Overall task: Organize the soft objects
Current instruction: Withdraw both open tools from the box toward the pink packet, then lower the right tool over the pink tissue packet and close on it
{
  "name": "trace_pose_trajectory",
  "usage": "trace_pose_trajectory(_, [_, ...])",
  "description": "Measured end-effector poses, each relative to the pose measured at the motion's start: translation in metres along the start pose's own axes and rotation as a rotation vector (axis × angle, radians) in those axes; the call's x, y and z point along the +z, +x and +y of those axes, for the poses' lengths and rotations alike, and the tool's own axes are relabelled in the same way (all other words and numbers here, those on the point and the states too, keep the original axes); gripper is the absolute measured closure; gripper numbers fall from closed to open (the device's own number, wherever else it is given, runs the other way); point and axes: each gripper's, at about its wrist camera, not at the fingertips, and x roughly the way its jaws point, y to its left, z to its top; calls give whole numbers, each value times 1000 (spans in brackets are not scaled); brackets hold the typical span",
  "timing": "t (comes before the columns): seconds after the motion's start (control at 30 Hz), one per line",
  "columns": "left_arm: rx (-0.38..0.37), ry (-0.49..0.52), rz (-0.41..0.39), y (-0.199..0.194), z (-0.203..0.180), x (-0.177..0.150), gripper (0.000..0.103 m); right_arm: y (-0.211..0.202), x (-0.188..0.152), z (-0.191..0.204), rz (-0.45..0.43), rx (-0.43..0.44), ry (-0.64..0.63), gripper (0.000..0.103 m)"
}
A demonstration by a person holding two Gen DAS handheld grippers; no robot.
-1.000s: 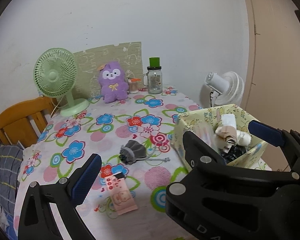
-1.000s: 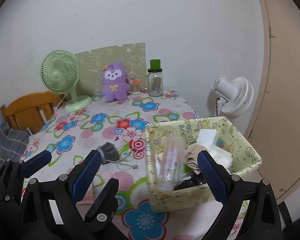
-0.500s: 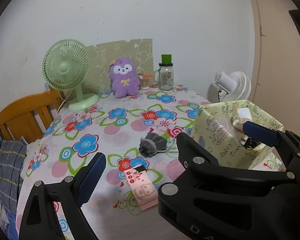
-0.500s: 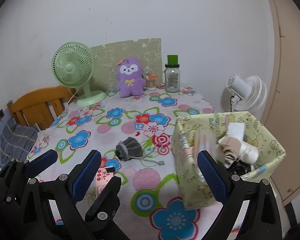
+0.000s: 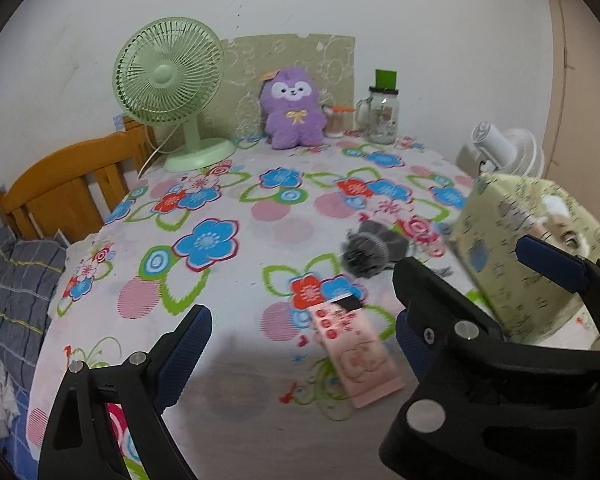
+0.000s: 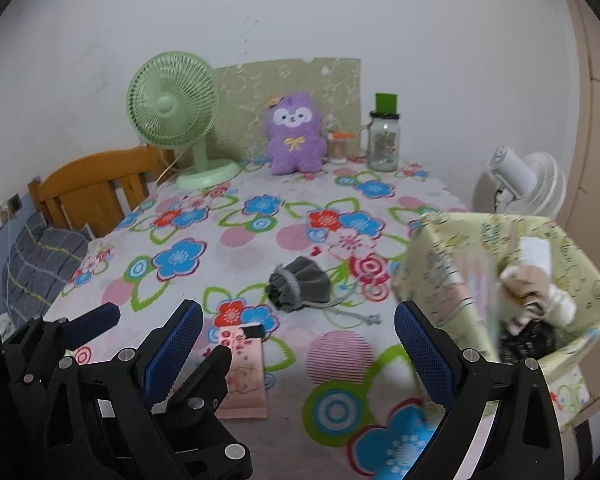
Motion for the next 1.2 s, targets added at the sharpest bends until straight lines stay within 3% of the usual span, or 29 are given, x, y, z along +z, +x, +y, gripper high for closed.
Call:
trace_pose_trajectory(0.3, [0,-16,82,27,9,-7,9,32,-9,6,81,31,-5,8])
trace_pose_trajectory(0.5, [26,10,121,38,15,-14,9,54,-16,16,157,67,-16,17])
trace_pose_trajectory(0.73, [25,-10,150,48,24,-18,9,67,-19,24,190,73,-34,20])
trace_pose_trajectory(0.97, [-3,-24,164,51,30,-19,9,78,-19,31,228,86,-44,34])
trace_pose_trajectory(1.2, [30,-52,211,55,45,-25,9,90,-23,45,311,141,-37,45])
